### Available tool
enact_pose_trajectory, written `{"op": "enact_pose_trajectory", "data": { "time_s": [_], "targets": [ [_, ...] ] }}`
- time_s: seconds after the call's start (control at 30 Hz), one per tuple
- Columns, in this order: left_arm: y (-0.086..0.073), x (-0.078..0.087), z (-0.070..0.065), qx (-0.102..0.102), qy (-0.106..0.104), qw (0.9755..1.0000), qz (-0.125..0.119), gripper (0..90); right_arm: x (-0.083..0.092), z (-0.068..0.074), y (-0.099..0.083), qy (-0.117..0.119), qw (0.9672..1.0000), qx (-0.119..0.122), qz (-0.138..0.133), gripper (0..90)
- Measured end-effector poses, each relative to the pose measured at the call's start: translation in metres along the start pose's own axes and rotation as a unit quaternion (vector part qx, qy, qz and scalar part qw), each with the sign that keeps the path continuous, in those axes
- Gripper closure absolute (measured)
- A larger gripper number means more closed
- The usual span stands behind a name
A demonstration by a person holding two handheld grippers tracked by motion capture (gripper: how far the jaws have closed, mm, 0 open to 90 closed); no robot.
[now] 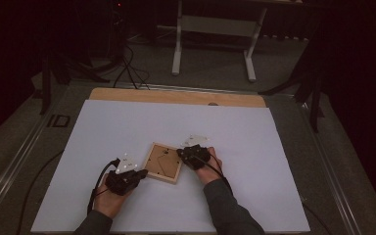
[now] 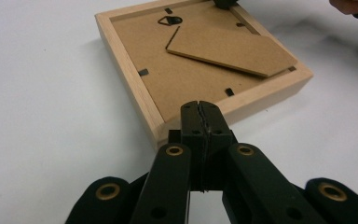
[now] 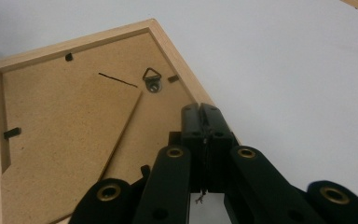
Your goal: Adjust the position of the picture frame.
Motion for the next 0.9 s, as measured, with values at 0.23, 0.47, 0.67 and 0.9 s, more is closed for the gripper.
{"op": "enact_pose_trajectory", "data": {
  "time_s": [0.23, 0.47, 0.67, 0.9],
  "targets": [
    [-0.008, -0.005, -0.006, -0.005, 0.000, 0.9998, 0.022, 89.7, -0.001, -0.001, 0.000, 0.003, 1.0000, 0.000, 0.001, 89.4],
    [-0.013, -0.010, -0.003, -0.003, 0.004, 0.9991, 0.041, 89.8, 0.000, -0.001, 0.000, 0.001, 1.0000, 0.003, 0.002, 89.5],
    [-0.013, -0.013, 0.004, 0.003, 0.014, 0.9989, 0.045, 89.7, 0.002, -0.002, -0.002, -0.002, 1.0000, 0.005, 0.008, 89.6],
    [-0.007, -0.016, 0.011, 0.011, 0.026, 0.9990, 0.035, 89.7, 0.005, -0.004, -0.004, -0.005, 0.9999, 0.006, 0.013, 89.6]
  ]
}}
Point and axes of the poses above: each handheld gripper's, and its own axes: x roughly backward along the jaws, y roughly out of its top, z roughly to its left, the point moved 7 cm from there along -x, roughly forward along the jaws, and after that the axes turned 14 degrees about -y, right-handed, at the moved point
